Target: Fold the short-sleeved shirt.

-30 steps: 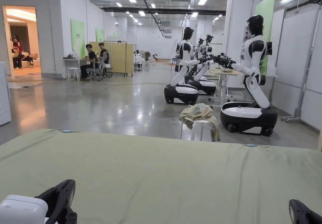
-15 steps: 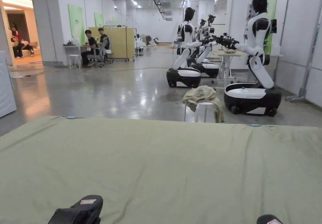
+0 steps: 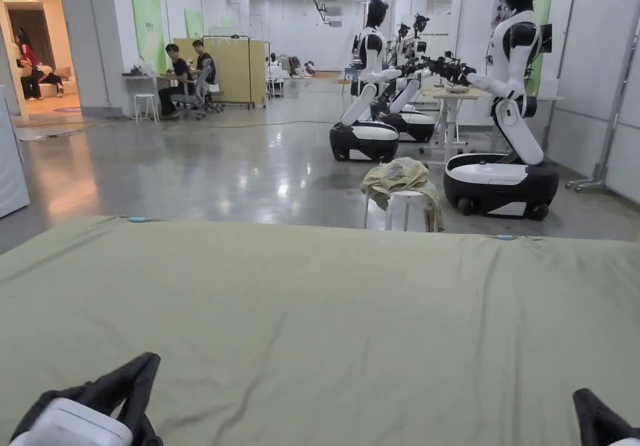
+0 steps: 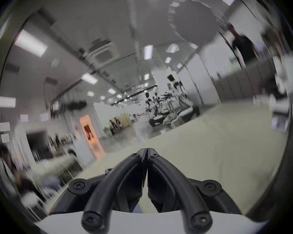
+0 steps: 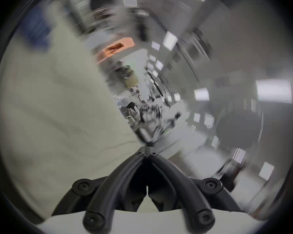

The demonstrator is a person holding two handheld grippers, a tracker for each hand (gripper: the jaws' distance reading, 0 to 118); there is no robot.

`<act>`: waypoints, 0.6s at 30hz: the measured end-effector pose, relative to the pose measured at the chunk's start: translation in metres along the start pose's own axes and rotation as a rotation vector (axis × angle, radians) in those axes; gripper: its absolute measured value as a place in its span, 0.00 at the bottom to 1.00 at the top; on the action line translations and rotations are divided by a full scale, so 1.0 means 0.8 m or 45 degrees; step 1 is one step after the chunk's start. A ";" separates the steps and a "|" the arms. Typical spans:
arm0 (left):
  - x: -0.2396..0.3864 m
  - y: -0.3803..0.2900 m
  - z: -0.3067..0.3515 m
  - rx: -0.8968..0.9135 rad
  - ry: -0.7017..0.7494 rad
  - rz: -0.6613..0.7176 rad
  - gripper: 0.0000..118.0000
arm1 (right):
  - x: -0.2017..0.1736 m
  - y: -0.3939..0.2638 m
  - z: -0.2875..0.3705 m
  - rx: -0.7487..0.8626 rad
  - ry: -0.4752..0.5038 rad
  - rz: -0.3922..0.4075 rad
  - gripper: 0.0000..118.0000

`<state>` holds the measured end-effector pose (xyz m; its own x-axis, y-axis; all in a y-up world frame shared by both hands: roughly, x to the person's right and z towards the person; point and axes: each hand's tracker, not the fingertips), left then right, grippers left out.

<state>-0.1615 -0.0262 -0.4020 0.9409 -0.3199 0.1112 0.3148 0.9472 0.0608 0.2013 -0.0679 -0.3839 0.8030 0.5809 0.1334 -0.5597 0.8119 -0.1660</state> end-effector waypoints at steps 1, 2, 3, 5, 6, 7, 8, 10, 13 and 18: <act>-0.006 0.001 -0.001 -0.005 -0.003 0.094 0.02 | 0.008 -0.001 -0.001 -0.019 0.021 -0.158 0.00; -0.011 0.003 -0.001 -0.010 0.006 0.204 0.02 | 0.009 -0.015 -0.003 -0.032 0.020 -0.307 0.00; -0.014 0.004 -0.001 0.001 -0.005 0.286 0.02 | 0.012 -0.017 -0.003 -0.027 0.024 -0.385 0.00; -0.013 0.000 -0.003 -0.001 -0.003 0.376 0.02 | 0.016 -0.018 -0.003 -0.035 0.063 -0.524 0.00; -0.015 0.001 -0.007 -0.028 -0.034 0.404 0.02 | 0.014 -0.018 -0.003 -0.040 0.065 -0.564 0.00; -0.016 0.002 -0.010 -0.041 -0.048 0.416 0.02 | 0.016 -0.018 -0.003 -0.036 0.071 -0.607 0.00; -0.010 0.001 -0.007 -0.027 -0.044 0.404 0.02 | 0.018 -0.019 -0.004 -0.024 0.095 -0.635 0.00; -0.009 0.000 -0.007 -0.017 -0.063 0.391 0.02 | 0.014 -0.014 -0.004 -0.028 0.082 -0.632 0.00; -0.003 0.001 -0.006 -0.030 -0.038 0.361 0.02 | 0.017 -0.012 -0.005 -0.021 0.083 -0.640 0.00; -0.008 -0.005 -0.005 -0.031 -0.038 0.389 0.02 | 0.018 -0.008 -0.003 -0.016 0.073 -0.674 0.00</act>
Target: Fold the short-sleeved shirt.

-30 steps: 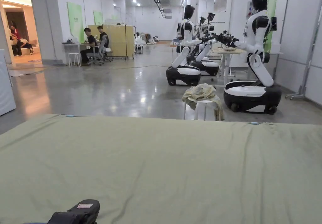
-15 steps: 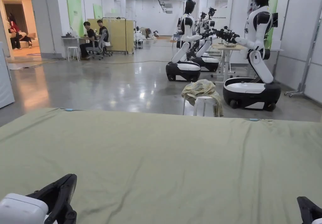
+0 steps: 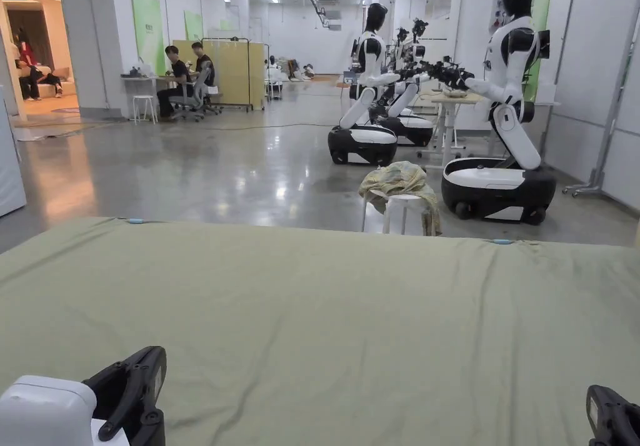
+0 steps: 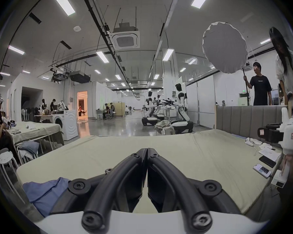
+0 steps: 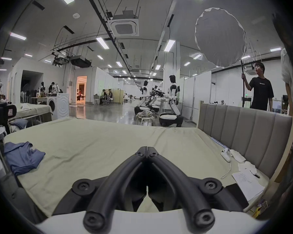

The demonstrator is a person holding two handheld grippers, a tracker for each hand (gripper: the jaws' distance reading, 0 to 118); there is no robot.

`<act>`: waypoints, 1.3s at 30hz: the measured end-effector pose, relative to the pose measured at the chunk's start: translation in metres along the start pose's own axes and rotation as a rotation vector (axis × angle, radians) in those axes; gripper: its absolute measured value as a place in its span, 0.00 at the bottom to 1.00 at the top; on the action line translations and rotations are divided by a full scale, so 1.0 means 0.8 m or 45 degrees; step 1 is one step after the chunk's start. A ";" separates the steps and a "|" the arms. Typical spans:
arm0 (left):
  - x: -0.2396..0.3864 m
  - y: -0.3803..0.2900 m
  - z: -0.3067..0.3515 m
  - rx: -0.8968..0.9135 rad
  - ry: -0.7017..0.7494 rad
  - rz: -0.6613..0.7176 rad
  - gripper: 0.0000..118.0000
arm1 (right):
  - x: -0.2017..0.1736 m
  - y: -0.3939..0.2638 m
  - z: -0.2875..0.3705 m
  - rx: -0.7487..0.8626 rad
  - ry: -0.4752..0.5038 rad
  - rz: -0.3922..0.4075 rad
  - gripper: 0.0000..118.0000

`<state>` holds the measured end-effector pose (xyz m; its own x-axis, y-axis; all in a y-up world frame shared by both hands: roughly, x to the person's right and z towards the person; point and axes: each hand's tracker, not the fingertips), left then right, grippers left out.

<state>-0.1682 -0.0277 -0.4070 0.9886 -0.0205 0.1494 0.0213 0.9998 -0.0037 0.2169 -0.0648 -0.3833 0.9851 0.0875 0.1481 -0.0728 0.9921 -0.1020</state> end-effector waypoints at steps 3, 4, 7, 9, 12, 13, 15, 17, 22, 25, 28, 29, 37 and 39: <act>-0.009 0.000 0.004 -0.004 0.033 0.014 0.02 | -0.009 0.003 -0.004 0.011 0.013 0.007 0.00; -0.016 0.000 0.008 -0.008 0.054 0.022 0.02 | -0.016 0.006 -0.006 0.017 0.030 0.014 0.00; -0.039 0.001 0.027 -0.008 0.140 0.014 0.02 | -0.041 0.009 -0.016 0.031 0.113 0.018 0.00; -0.056 0.003 0.042 -0.016 0.204 0.000 0.02 | -0.061 0.012 -0.024 0.039 0.169 0.010 0.00; -0.080 0.006 0.066 -0.035 0.296 -0.015 0.02 | -0.093 0.013 -0.035 0.041 0.283 -0.001 0.00; -0.089 0.006 0.074 -0.043 0.315 -0.018 0.02 | -0.104 0.013 -0.039 0.035 0.318 -0.003 0.00; -0.107 0.005 0.087 -0.060 0.360 -0.026 0.02 | -0.122 0.012 -0.043 0.028 0.385 -0.009 0.00; -0.123 0.002 0.098 -0.087 0.417 -0.046 0.03 | -0.136 0.012 -0.046 0.014 0.456 -0.022 0.00; -0.169 -0.001 0.110 -0.163 0.410 -0.070 0.60 | -0.156 0.006 -0.044 0.006 0.536 0.013 0.00; -0.196 -0.007 0.094 -0.264 0.440 -0.124 0.62 | -0.160 -0.002 -0.042 -0.010 0.554 0.060 0.00; -0.231 -0.025 0.056 -0.427 0.412 -0.115 0.62 | -0.159 -0.014 -0.047 -0.047 0.551 0.077 0.00; -0.245 -0.034 0.037 -0.538 0.368 -0.076 0.62 | -0.159 -0.018 -0.050 -0.071 0.552 0.072 0.00; -0.327 -0.174 -0.113 -1.090 0.164 0.124 0.62 | -0.148 -0.038 -0.070 -0.197 0.522 0.076 0.00; -0.351 -0.204 -0.137 -1.143 0.225 0.198 0.62 | -0.144 -0.043 -0.073 -0.216 0.498 0.096 0.00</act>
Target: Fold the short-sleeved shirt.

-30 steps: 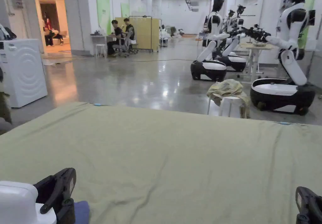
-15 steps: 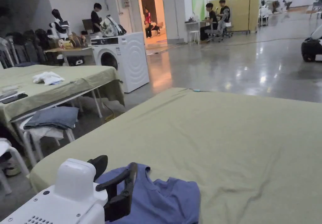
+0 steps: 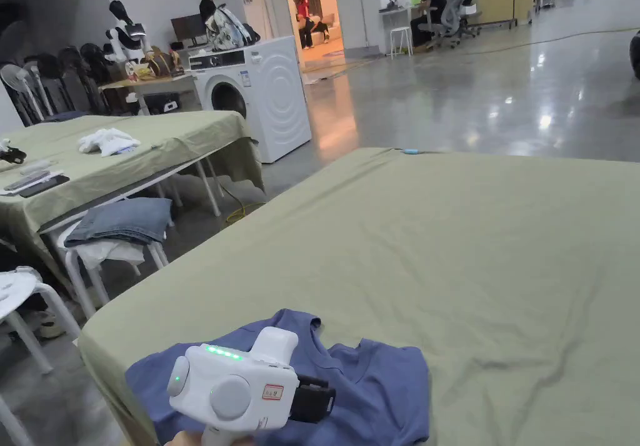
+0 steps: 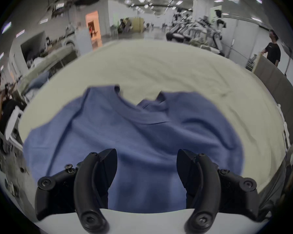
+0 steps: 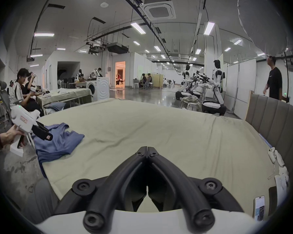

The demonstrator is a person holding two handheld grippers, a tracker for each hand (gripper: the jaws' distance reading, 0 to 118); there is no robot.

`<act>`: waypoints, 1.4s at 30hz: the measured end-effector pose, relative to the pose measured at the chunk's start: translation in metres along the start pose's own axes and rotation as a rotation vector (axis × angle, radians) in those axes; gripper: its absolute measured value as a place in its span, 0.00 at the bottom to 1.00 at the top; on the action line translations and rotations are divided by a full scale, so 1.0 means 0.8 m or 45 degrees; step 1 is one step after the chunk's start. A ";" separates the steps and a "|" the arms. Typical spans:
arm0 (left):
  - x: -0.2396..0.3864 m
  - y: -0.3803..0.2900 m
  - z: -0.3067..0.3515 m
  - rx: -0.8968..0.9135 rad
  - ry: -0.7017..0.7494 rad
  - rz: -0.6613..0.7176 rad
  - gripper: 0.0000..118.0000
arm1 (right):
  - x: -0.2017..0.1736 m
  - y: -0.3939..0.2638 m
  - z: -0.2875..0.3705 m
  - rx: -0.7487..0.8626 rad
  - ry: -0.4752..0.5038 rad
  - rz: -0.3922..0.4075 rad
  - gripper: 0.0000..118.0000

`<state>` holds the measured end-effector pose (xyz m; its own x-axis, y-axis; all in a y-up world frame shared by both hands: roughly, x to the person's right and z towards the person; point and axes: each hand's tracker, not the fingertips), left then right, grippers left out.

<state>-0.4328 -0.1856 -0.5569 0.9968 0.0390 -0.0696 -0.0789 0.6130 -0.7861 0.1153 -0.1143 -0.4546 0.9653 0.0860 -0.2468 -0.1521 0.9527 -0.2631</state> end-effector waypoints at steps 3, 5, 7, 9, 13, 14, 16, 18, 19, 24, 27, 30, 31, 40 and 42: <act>-0.024 -0.001 -0.048 -0.102 -0.071 0.124 0.62 | 0.010 -0.007 -0.004 -0.038 -0.019 -0.018 0.00; -0.025 -0.003 -0.038 0.026 -0.073 0.146 0.60 | 0.016 -0.011 -0.006 -0.062 -0.030 -0.041 0.00; -0.018 -0.008 -0.038 -0.005 -0.054 0.114 0.53 | 0.019 -0.016 -0.008 -0.070 -0.036 -0.066 0.00; -0.004 -0.012 -0.038 0.015 0.022 0.028 0.12 | 0.022 -0.019 -0.009 -0.084 -0.020 -0.094 0.00; 0.012 -0.005 -0.035 0.006 0.160 -0.046 0.04 | 0.022 -0.021 -0.009 -0.098 -0.007 -0.109 0.00; 0.001 0.000 -0.039 -0.049 0.059 0.014 0.04 | 0.023 -0.020 -0.007 -0.095 0.000 -0.116 0.00; -0.013 0.013 -0.030 -0.038 0.046 0.114 0.03 | 0.026 -0.018 -0.002 -0.085 0.008 -0.125 0.00; -0.028 0.028 -0.002 0.104 0.021 0.262 0.03 | 0.028 -0.017 0.005 -0.069 0.007 -0.110 0.00; -0.035 0.043 0.018 0.206 0.033 0.317 0.03 | 0.030 -0.016 0.008 -0.062 -0.001 -0.093 0.00; -0.052 0.143 0.115 0.502 0.036 0.363 0.03 | 0.047 -0.018 0.026 -0.044 -0.043 -0.055 0.00; -0.035 0.226 0.174 0.666 0.048 0.360 0.03 | 0.063 -0.021 0.033 -0.043 -0.075 -0.108 0.00; 0.019 0.302 0.215 0.743 0.113 0.163 0.03 | 0.080 -0.025 0.042 -0.043 -0.122 -0.173 0.00; 0.047 0.321 0.225 0.777 0.102 0.114 0.03 | 0.086 -0.026 0.047 -0.038 -0.136 -0.192 0.00; 0.302 0.302 0.161 0.761 -0.306 -0.109 0.03 | 0.131 -0.037 0.090 -0.015 -0.271 -0.312 0.00; 0.366 0.258 0.117 0.640 -0.437 -0.132 0.03 | 0.138 -0.039 0.098 -0.015 -0.278 -0.342 0.00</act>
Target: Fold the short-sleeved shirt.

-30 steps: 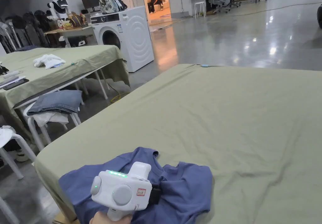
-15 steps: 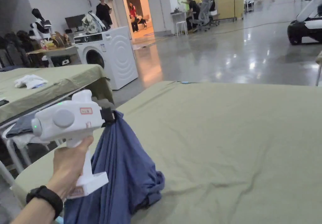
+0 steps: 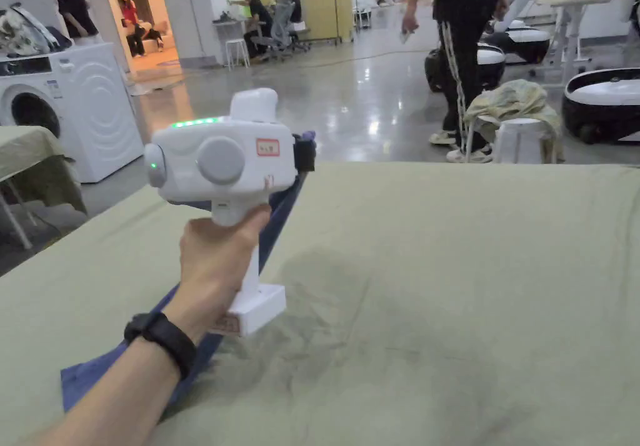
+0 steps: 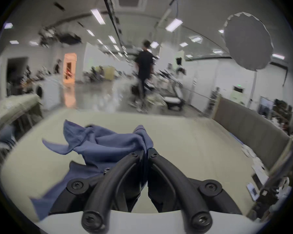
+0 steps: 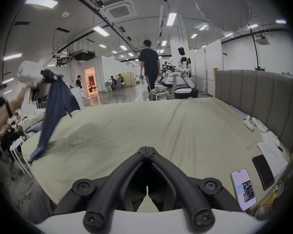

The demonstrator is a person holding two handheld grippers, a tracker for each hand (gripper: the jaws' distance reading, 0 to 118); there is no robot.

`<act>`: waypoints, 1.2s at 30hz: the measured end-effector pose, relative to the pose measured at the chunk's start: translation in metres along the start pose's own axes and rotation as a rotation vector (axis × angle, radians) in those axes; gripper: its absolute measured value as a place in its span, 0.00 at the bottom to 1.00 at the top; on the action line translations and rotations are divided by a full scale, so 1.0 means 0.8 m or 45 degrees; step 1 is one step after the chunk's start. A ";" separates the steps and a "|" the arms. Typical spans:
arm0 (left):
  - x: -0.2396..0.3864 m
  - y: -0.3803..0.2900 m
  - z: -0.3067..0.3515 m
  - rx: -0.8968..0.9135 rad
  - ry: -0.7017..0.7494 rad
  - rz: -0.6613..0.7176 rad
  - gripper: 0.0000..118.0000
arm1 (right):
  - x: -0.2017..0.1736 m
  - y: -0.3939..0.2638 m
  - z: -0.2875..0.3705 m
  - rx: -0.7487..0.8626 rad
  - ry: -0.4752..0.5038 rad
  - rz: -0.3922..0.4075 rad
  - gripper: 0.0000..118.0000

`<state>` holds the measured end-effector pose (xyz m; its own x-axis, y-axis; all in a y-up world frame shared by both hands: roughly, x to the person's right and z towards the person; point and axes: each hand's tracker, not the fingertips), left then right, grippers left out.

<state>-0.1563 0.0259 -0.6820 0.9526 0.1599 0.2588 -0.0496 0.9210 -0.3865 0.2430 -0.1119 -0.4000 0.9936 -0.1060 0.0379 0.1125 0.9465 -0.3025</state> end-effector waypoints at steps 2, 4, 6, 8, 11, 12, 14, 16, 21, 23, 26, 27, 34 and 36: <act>0.054 -0.075 -0.037 -0.113 -0.132 0.040 0.03 | 0.006 -0.002 0.011 -0.002 -0.014 0.006 0.00; 0.115 -0.147 -0.059 -0.249 -0.238 0.046 0.03 | 0.010 -0.003 0.023 0.002 -0.059 0.057 0.00; 0.166 -0.212 -0.080 -0.404 -0.357 -0.019 0.03 | 0.016 -0.006 0.036 -0.001 -0.095 0.098 0.00; 0.227 -0.276 -0.072 -0.484 -0.452 -0.052 0.03 | 0.026 -0.009 0.047 -0.004 -0.130 0.102 0.00; 0.296 -0.332 -0.051 -0.553 -0.599 0.000 0.03 | 0.042 -0.015 0.058 -0.015 -0.170 0.068 0.00; 0.315 -0.343 -0.045 -0.575 -0.641 -0.014 0.03 | 0.046 -0.017 0.060 -0.021 -0.178 0.055 0.00; 0.351 -0.358 -0.020 -0.584 -0.756 -0.037 0.04 | 0.053 -0.022 0.062 -0.037 -0.199 0.042 0.00; 0.381 -0.363 -0.005 -0.592 -0.869 -0.141 0.08 | 0.057 -0.025 0.062 -0.047 -0.206 0.033 0.00; 0.386 -0.334 0.024 -0.429 -0.964 -0.130 0.48 | 0.058 -0.027 0.064 -0.061 -0.193 0.021 0.00; 0.351 -0.306 0.043 -0.275 -0.891 -0.113 0.48 | 0.055 -0.024 0.067 -0.040 -0.185 0.027 0.00; 0.277 -0.258 0.082 -0.031 -0.626 -0.167 0.48 | 0.051 -0.015 0.070 0.002 -0.165 0.042 0.00; 0.251 -0.244 0.095 0.028 -0.567 -0.183 0.47 | 0.048 -0.012 0.071 0.010 -0.155 0.045 0.00; 0.097 -0.194 0.216 0.233 -0.034 -0.367 0.12 | 0.025 0.003 0.060 0.062 -0.082 0.070 0.00; 0.075 -0.196 0.245 0.264 0.048 -0.326 0.08 | 0.017 0.005 0.055 0.061 -0.063 0.079 0.00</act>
<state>-0.1505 -0.0397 -0.4326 0.9522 -0.0959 0.2900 0.1367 0.9829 -0.1238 0.2570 -0.0963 -0.3585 0.9972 -0.0329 0.0678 0.0495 0.9644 -0.2596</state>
